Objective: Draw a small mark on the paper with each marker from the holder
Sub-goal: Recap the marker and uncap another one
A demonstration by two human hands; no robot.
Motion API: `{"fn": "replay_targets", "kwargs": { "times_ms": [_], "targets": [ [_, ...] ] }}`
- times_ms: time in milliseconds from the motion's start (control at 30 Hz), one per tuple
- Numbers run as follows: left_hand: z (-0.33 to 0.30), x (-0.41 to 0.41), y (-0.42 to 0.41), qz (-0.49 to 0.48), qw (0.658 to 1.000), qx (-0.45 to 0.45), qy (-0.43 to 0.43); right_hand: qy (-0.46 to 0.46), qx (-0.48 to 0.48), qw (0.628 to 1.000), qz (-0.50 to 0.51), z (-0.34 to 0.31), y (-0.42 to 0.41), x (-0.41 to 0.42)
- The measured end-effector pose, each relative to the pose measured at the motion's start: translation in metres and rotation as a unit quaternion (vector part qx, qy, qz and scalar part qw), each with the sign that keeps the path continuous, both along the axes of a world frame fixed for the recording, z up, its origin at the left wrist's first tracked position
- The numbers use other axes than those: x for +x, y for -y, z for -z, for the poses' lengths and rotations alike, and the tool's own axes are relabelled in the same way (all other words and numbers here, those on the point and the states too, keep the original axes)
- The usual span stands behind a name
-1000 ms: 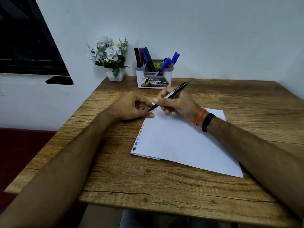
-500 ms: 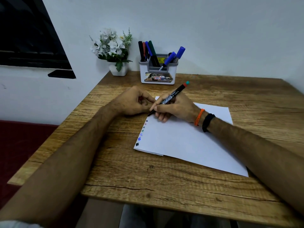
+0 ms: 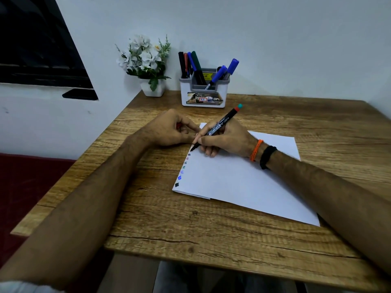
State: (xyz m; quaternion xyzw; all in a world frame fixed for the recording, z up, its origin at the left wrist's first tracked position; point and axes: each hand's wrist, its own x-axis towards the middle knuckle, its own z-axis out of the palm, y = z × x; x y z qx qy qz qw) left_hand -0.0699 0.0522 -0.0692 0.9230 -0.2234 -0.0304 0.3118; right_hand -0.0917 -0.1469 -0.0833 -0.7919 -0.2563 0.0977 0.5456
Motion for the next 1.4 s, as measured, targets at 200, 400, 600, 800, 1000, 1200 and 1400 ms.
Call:
{"fn": "replay_targets", "kwargs": {
  "times_ms": [200,400,600,800,1000,1200,1400],
  "targets": [
    [0.0005,0.0018,-0.0002,-0.003,1.000,-0.003,-0.006,-0.010,0.005,1.000,0.011,-0.0003,-0.0024,-0.0008],
    [0.0017,0.0036,-0.0012,-0.002,1.000,0.003,-0.007,-0.001,-0.001,1.000,0.006,-0.0012,-0.0018,-0.0016],
    [0.0025,0.0041,-0.0009,0.003,1.000,0.001,-0.002,-0.001,-0.004,1.000,0.008,-0.0011,-0.0017,-0.0018],
    [0.0031,0.0043,-0.0009,-0.004,1.000,-0.003,-0.012,0.000,-0.001,1.000,0.007,-0.0011,-0.0016,-0.0021],
    [0.0020,0.0037,-0.0006,-0.002,1.000,-0.001,-0.011,0.000,0.001,1.000,0.007,-0.0003,-0.0014,-0.0013],
    [0.0009,0.0019,0.0005,-0.007,1.000,0.001,-0.010,-0.004,0.007,1.000,0.014,0.0005,-0.0016,-0.0006],
    [0.0013,0.0031,0.0002,-0.010,1.000,-0.003,-0.019,-0.004,0.002,1.000,0.017,0.0004,-0.0015,0.0004]
  ]
}}
